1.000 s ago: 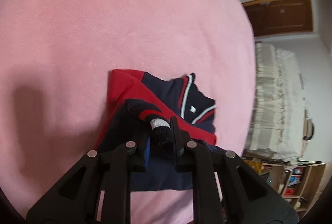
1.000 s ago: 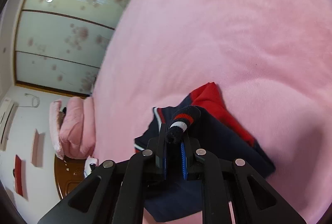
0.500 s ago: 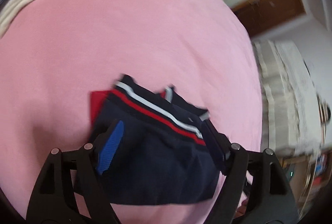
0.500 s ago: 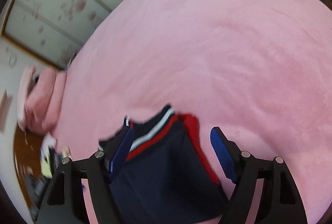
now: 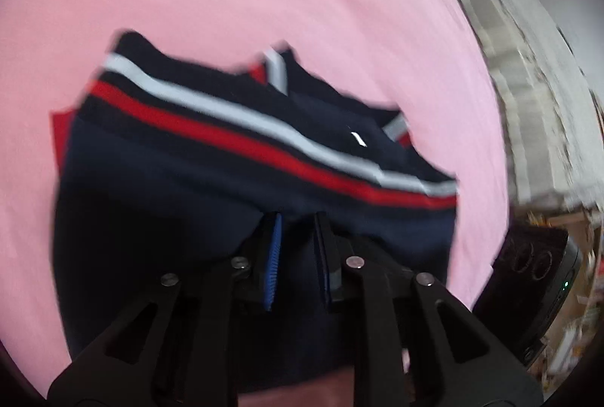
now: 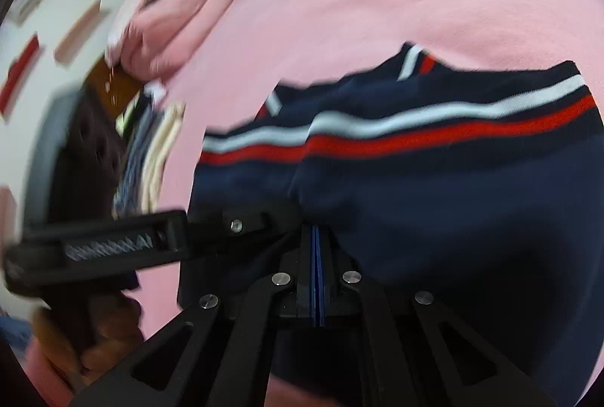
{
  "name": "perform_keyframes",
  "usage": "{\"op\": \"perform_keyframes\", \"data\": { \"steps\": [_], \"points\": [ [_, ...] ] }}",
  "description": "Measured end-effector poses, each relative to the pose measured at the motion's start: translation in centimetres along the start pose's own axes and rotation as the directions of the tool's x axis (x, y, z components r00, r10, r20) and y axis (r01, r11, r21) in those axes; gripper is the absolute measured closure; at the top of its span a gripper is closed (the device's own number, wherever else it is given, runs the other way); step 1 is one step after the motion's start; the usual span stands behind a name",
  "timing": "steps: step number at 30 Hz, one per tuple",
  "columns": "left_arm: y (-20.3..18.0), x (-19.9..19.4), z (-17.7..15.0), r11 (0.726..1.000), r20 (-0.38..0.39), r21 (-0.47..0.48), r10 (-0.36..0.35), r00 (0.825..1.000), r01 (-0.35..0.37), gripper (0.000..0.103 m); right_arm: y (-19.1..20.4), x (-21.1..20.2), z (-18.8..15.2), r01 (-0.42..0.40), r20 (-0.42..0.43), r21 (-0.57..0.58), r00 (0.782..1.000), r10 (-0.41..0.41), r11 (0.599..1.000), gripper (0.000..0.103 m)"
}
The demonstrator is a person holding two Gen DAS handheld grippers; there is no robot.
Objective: Fold large clothes
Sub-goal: 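Lay the folded hem over the collar and open both grippers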
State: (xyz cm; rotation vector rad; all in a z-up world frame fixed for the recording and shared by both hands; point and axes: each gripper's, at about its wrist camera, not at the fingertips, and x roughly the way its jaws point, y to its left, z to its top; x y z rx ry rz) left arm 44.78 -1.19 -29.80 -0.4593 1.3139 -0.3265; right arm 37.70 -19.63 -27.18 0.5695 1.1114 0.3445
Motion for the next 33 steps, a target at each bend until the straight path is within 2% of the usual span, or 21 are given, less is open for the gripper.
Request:
{"op": "perform_keyframes", "data": {
  "steps": [2,4,7,9,10,11,12,14,15,16,17,18,20,21,23,25,26,27,29,32,33],
  "points": [
    [1.2,1.1,0.9,0.999,0.007,-0.027,0.031,0.999,-0.031,0.1,-2.2,0.4,1.0,-0.014,-0.001,0.036,1.0,0.014,0.999,0.103],
    [2.0,1.3,1.1,0.998,0.007,-0.056,0.017,1.0,-0.016,0.101,-4.0,0.1,1.4,-0.006,0.002,0.007,1.0,0.006,1.0,0.103],
    [2.4,0.2,0.7,0.999,0.052,-0.045,0.032,0.998,-0.029,0.102,-5.9,-3.0,1.5,0.102,0.088,0.025,0.991,-0.104,0.994,0.103],
    [2.6,-0.7,0.5,0.997,0.112,-0.049,0.073,0.991,-0.067,0.102,-7.5,-4.6,1.6,0.189,0.12,0.067,0.973,-0.196,0.98,0.103],
    [2.9,-1.9,0.4,0.992,0.151,-0.066,0.119,0.981,-0.11,0.102,-7.9,-5.4,1.7,0.229,0.131,0.061,0.963,-0.235,0.972,0.103],
    [3.1,-2.8,0.4,0.979,0.191,-0.081,0.2,0.961,-0.187,0.102,-7.6,-6.1,1.6,0.285,0.147,0.039,0.946,-0.288,0.958,0.103],
    [3.1,-3.4,0.3,0.972,0.214,-0.084,0.234,0.948,-0.221,0.102,-7.1,-6.6,1.6,0.333,0.161,0.022,0.929,-0.332,0.943,0.103],
    [2.7,-4.2,0.2,0.978,0.229,-0.057,0.211,0.95,-0.203,0.102,-5.0,-6.9,1.4,0.434,0.19,-0.014,0.886,-0.423,0.901,0.103],
    [2.1,-4.6,0.2,0.99,0.218,-0.009,0.136,0.966,-0.138,0.102,-4.3,-6.9,1.3,0.415,0.196,-0.028,0.895,-0.402,0.909,0.103],
    [1.4,-4.6,0.1,0.996,0.189,0.034,0.075,0.979,-0.083,0.102,-3.2,-6.9,1.5,0.346,0.188,-0.047,0.924,-0.332,0.937,0.103],
    [0.8,-4.4,0.1,0.997,0.149,0.071,0.025,0.989,-0.036,0.102,-2.3,-6.3,1.5,0.233,0.151,-0.056,0.963,-0.222,0.971,0.103],
    [-0.2,-3.9,0.0,0.994,0.096,0.11,-0.02,0.995,0.009,0.102,-1.5,-5.5,1.4,0.136,0.113,-0.046,0.985,-0.131,0.99,0.103],
    [-2.0,-2.7,-0.2,0.985,0.043,0.16,-0.066,0.997,0.059,0.102,-0.1,-3.3,0.9,0.025,0.068,-0.017,0.997,-0.024,1.0,0.103],
    [-2.7,-1.9,-0.1,0.983,0.035,0.171,-0.069,0.997,0.062,0.102,0.5,-1.9,0.7,0.009,0.042,-0.019,0.999,-0.008,1.0,0.103],
    [-3.6,0.1,0.2,0.985,0.021,0.17,-0.038,0.999,0.034,0.102,0.9,0.8,0.4,0.065,-0.002,-0.039,0.998,-0.065,0.997,0.103],
    [-2.5,1.0,0.9,0.986,0.052,0.16,0.049,0.997,-0.057,0.102,0.2,1.2,0.7,0.034,0.011,-0.031,0.999,-0.034,0.999,0.103],
    [-2.0,1.5,1.3,0.987,0.065,0.149,0.048,0.997,-0.058,0.102,-0.7,0.8,1.0,0.028,0.023,-0.02,0.999,-0.028,0.999,0.103],
    [-0.9,1.4,1.6,0.994,0.078,0.11,0.008,0.997,-0.017,0.102,-1.8,0.0,1.2,0.083,0.051,-0.018,0.995,-0.082,0.996,0.103],
    [0.7,0.7,2.0,0.998,0.105,0.059,-0.006,0.994,0.0,0.102,-4.0,-1.3,1.7,0.14,0.087,-0.014,0.987,-0.138,0.99,0.103],
    [2.4,-0.5,2.4,0.996,0.152,0.02,0.086,0.985,-0.09,0.102,-6.6,-4.7,2.2,0.257,0.102,0.004,0.961,-0.256,0.967,0.103],
    [3.0,-1.0,2.6,0.996,0.146,-0.006,0.085,0.986,-0.085,0.102,-6.8,-5.4,2.3,0.295,0.109,0.007,0.95,-0.294,0.956,0.103]
  ]
}}
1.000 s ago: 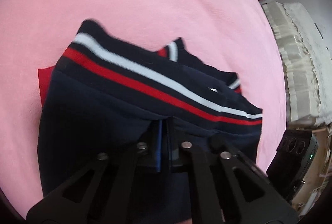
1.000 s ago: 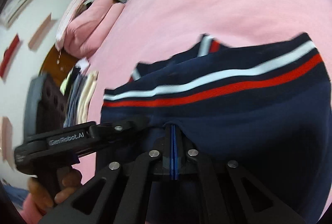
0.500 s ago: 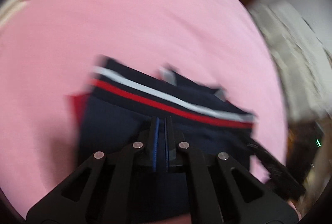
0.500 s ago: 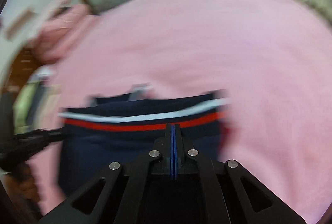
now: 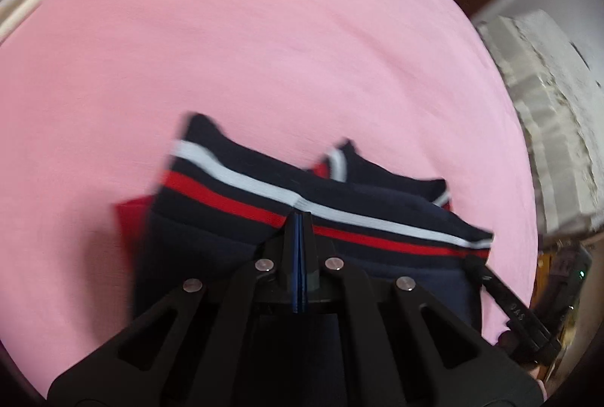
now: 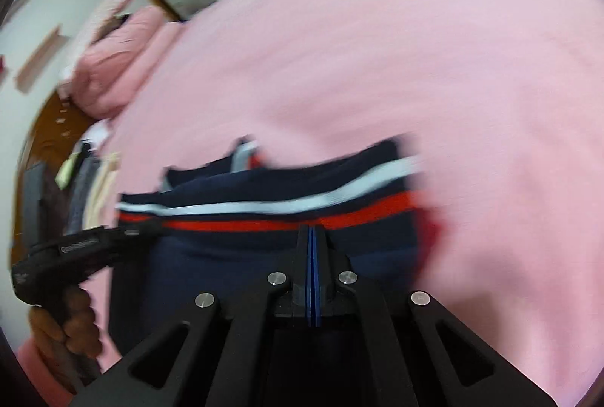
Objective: Fold large clothes
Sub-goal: 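Lay the folded hem over the collar and open both grippers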
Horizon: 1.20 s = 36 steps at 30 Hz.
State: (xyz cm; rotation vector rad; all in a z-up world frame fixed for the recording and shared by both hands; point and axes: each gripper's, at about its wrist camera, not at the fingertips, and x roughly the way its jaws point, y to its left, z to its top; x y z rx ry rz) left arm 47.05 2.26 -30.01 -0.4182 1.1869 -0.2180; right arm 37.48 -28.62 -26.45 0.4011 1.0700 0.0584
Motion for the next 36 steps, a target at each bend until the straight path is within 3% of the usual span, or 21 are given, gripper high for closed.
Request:
{"op": "perform_keyframes", "data": {
  "steps": [2,4,6,8,10,11,12,14,16,19,21,22,23,24,26,28,29,30,32,34,36],
  "points": [
    [1.1,-0.9,0.7,1.0,-0.008,-0.028,-0.008,1.0,0.008,0.102,0.4,-1.3,0.1,0.148,0.04,-0.014,0.988,-0.147,0.989,0.103],
    [-0.1,-1.5,0.4,1.0,-0.024,0.029,0.013,1.0,-0.012,0.102,2.0,-2.1,0.0,0.169,0.053,-0.053,0.985,-0.166,0.984,0.103],
    [-1.6,-2.0,-0.5,0.993,-0.056,0.115,-0.015,0.998,0.022,0.102,4.6,-2.4,-0.3,0.034,0.051,-0.084,0.998,-0.03,0.996,0.103],
    [-2.7,-2.1,-1.4,0.987,-0.11,0.15,-0.048,0.993,0.064,0.102,6.7,-1.2,-1.6,-0.184,-0.045,-0.015,0.982,0.183,0.983,0.103],
    [-2.8,-1.3,-2.3,0.99,-0.164,0.138,-0.006,0.986,0.029,0.102,7.8,0.6,-3.2,-0.215,-0.181,0.031,0.959,0.217,0.976,0.103],
    [-2.3,-0.9,-2.7,0.988,-0.168,0.15,0.071,0.983,-0.046,0.102,8.2,1.5,-4.0,-0.178,-0.209,0.012,0.962,0.176,0.984,0.103],
    [-1.8,-1.1,-3.0,0.987,-0.159,0.151,0.085,0.984,-0.061,0.102,8.2,1.5,-4.4,-0.161,-0.193,-0.002,0.969,0.157,0.987,0.103],
    [0.0,-1.8,-3.1,0.996,-0.126,0.082,0.033,0.991,-0.023,0.102,6.7,0.9,-4.4,-0.129,-0.161,0.018,0.978,0.13,0.991,0.103],
    [1.4,-2.1,-3.5,0.997,-0.095,0.051,0.07,0.993,-0.065,0.102,3.6,-0.4,-4.3,-0.1,-0.131,0.074,0.985,0.109,0.992,0.103],
    [3.3,-2.7,-3.2,0.998,-0.121,-0.055,-0.022,0.992,0.015,0.102,0.0,-2.4,-3.7,-0.073,-0.103,0.142,0.991,0.088,0.987,0.103],
    [2.8,-3.2,-3.0,0.998,-0.106,0.004,0.063,0.992,-0.063,0.102,0.9,-3.3,-3.3,0.069,-0.088,0.035,0.994,-0.066,0.997,0.103],
    [2.2,-3.6,-3.1,0.998,-0.095,0.032,0.062,0.994,-0.059,0.102,1.9,-4.0,-3.1,0.13,-0.075,-0.033,0.988,-0.132,0.991,0.103],
    [1.6,-4.0,-3.3,0.999,-0.093,0.045,0.026,0.995,-0.022,0.102,3.1,-4.0,-2.9,0.122,-0.074,-0.051,0.989,-0.125,0.991,0.101],
    [0.9,-4.5,-3.9,0.997,-0.112,0.045,-0.054,0.992,0.059,0.102,3.7,-4.2,-2.9,0.034,-0.096,-0.04,0.995,-0.037,0.999,0.101],
    [-0.3,-4.6,-5.0,0.985,-0.163,0.035,-0.16,0.974,0.167,0.102,5.4,-3.2,-3.3,-0.17,-0.155,0.04,0.972,0.174,0.985,0.101],
    [-1.7,-3.6,-6.8,0.98,-0.237,0.035,-0.184,0.954,0.197,0.102,6.2,-1.7,-5.1,-0.235,-0.207,0.102,0.945,0.252,0.967,0.101],
    [-2.2,-2.9,-7.7,0.983,-0.263,0.053,-0.156,0.952,0.175,0.102,6.7,-0.6,-6.2,-0.222,-0.255,0.093,0.937,0.238,0.971,0.101],
    [-2.4,-2.0,-8.6,0.991,-0.276,0.098,-0.061,0.959,0.091,0.102,6.9,0.1,-6.9,-0.197,-0.28,0.064,0.937,0.207,0.978,0.1],
    [-1.8,-1.5,-9.4,0.99,-0.26,0.14,0.063,0.963,-0.026,0.102,6.2,0.2,-8.0,-0.154,-0.272,0.05,0.949,0.161,0.987,0.101],
    [0.3,-2.1,-9.5,0.997,-0.244,0.074,-0.004,0.97,0.023,0.102,4.3,-0.2,-8.4,-0.168,-0.257,0.139,0.946,0.199,0.976,0.103],
    [2.4,-3.0,-9.5,0.996,-0.232,0.079,0.05,0.971,-0.033,0.102,1.5,-1.3,-8.7,-0.211,-0.257,0.179,0.933,0.253,0.961,0.103]
  ]
}}
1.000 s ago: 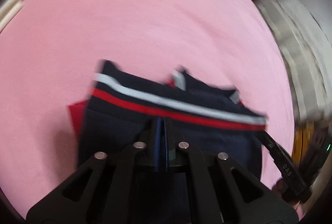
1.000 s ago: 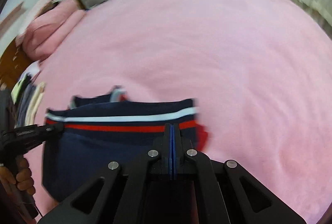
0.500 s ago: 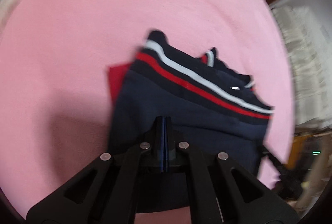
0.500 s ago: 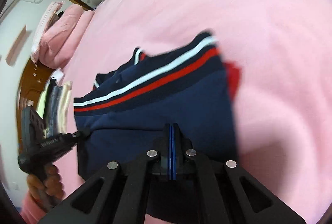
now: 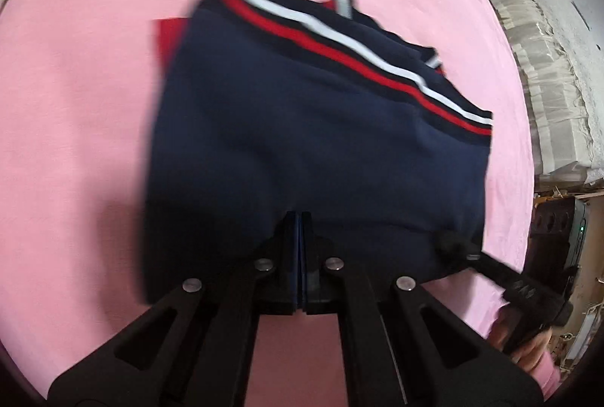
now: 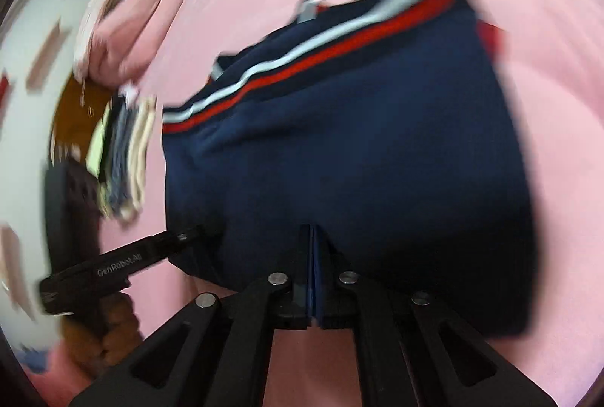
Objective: Fold large clothes
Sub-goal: 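Lay the folded hem over the collar and open both grippers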
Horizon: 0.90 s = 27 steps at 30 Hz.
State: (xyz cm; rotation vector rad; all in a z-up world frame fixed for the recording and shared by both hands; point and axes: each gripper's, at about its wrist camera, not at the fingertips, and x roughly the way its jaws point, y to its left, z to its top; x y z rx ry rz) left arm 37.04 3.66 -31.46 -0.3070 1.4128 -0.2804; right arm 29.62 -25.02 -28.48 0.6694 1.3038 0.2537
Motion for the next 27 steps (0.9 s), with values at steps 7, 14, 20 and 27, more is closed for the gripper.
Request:
{"op": "perform_keyframes", "data": {
  "steps": [7,14,20,27],
  "points": [
    [1.8,-0.7,0.2,0.996,0.017,-0.084,0.04,0.999,-0.038,0.102,-4.0,-4.2,-0.9,0.235,0.073,0.074,0.968,-0.241,0.969,0.103],
    [-4.4,-0.2,-2.0,0.993,-0.017,0.028,-0.113,0.993,0.113,0.102,6.1,0.4,-2.2,0.086,0.095,-0.131,0.993,-0.073,0.988,0.102],
    [-6.1,3.0,-4.4,0.998,-0.048,0.015,0.059,0.997,-0.059,0.102,5.7,4.8,-3.5,0.146,0.023,-0.076,0.989,-0.145,0.986,0.102],
    [-0.5,1.3,-5.3,0.96,-0.007,-0.089,0.265,0.964,-0.264,0.102,-0.9,0.9,-4.7,0.214,0.068,0.083,0.973,-0.219,0.973,0.103]
  ]
}}
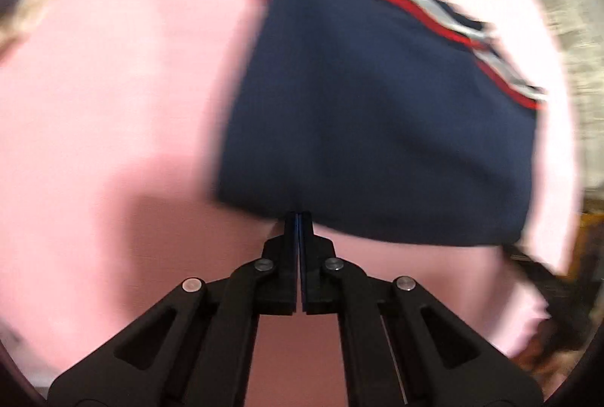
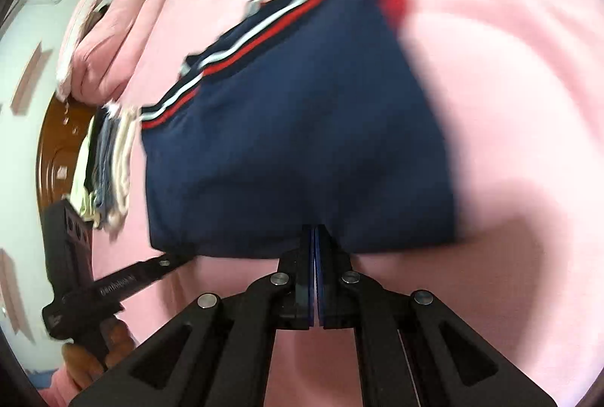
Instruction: Fold large clothes
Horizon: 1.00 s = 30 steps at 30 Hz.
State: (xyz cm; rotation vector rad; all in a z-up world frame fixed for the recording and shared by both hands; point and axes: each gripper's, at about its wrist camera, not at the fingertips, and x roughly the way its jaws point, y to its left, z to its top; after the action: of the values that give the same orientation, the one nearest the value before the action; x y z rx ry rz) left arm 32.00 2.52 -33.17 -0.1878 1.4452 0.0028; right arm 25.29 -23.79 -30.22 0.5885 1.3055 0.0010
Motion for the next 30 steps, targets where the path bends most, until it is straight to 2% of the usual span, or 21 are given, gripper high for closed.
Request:
{"op": "perform_keyframes", "data": {
  "steps": [1,2,5,7,9,10,12,14,19,20,24,26,28,30],
  "points": [
    [0.9,-0.1,0.0,0.996,0.018,0.003,0.084,0.996,-0.084,0.102,-1.4,-0.8,-0.1,0.045,0.009,0.008,0.999,-0.045,0.999,0.103],
    [1.9,-0.3,0.1,0.993,0.029,0.0,0.116,0.993,-0.116,0.102,-2.4,-1.1,-0.2,0.084,0.01,0.026,0.996,-0.084,0.996,0.103],
    [3.6,-0.6,0.3,0.997,0.02,-0.04,0.065,0.998,-0.064,0.102,-5.2,-2.9,-0.5,0.16,0.041,0.088,0.986,-0.164,0.983,0.103],
    [5.1,-1.6,-0.1,0.998,0.02,-0.04,0.048,0.999,-0.048,0.102,-5.6,-4.0,-0.4,0.188,0.063,0.117,0.979,-0.196,0.975,0.103],
    [5.4,-2.2,-0.5,0.998,0.027,-0.04,0.044,0.999,-0.043,0.102,-5.5,-5.2,-0.2,0.236,0.102,0.127,0.963,-0.249,0.963,0.103],
    [4.1,-2.2,-0.5,0.998,0.029,-0.05,0.032,0.999,-0.031,0.102,-5.1,-5.9,0.0,0.245,0.129,0.129,0.957,-0.261,0.961,0.103],
    [3.2,-2.3,-0.8,0.997,0.031,-0.081,-0.014,0.999,0.017,0.102,-3.9,-7.0,0.4,0.207,0.167,0.129,0.96,-0.227,0.97,0.103],
    [2.9,-2.6,-1.3,0.992,0.038,-0.111,-0.059,0.998,0.063,0.102,-2.6,-7.7,1.1,0.119,0.179,0.109,0.974,-0.137,0.987,0.103],
    [2.8,-2.8,-1.9,0.973,0.05,-0.188,-0.124,0.991,0.132,0.1,3.5,-5.7,3.1,0.013,0.159,0.033,0.987,-0.018,0.999,0.103],
    [4.1,-3.3,-2.4,0.97,0.051,-0.198,-0.136,0.989,0.143,0.098,5.1,-4.6,3.7,0.006,0.145,0.006,0.989,-0.006,1.0,0.103],
    [6.3,-4.4,-3.3,0.957,0.075,-0.234,-0.157,0.985,0.17,0.089,9.9,-2.3,5.9,-0.01,0.094,-0.056,0.995,0.015,0.998,0.103],
    [7.7,-4.9,-3.7,0.95,0.08,-0.254,-0.165,0.983,0.18,0.073,11.7,-0.5,6.8,0.001,0.055,-0.079,0.998,0.003,0.997,0.103],
    [7.7,-4.1,-3.9,0.942,0.088,-0.27,-0.181,0.98,0.198,0.065,13.4,1.8,7.6,0.022,0.017,-0.106,1.0,-0.02,0.994,0.103],
    [8.1,-4.1,-4.1,0.938,0.091,-0.276,-0.194,0.977,0.212,0.065,15.2,4.6,8.6,0.048,-0.013,-0.123,0.999,-0.05,0.991,0.103]
  ]
}}
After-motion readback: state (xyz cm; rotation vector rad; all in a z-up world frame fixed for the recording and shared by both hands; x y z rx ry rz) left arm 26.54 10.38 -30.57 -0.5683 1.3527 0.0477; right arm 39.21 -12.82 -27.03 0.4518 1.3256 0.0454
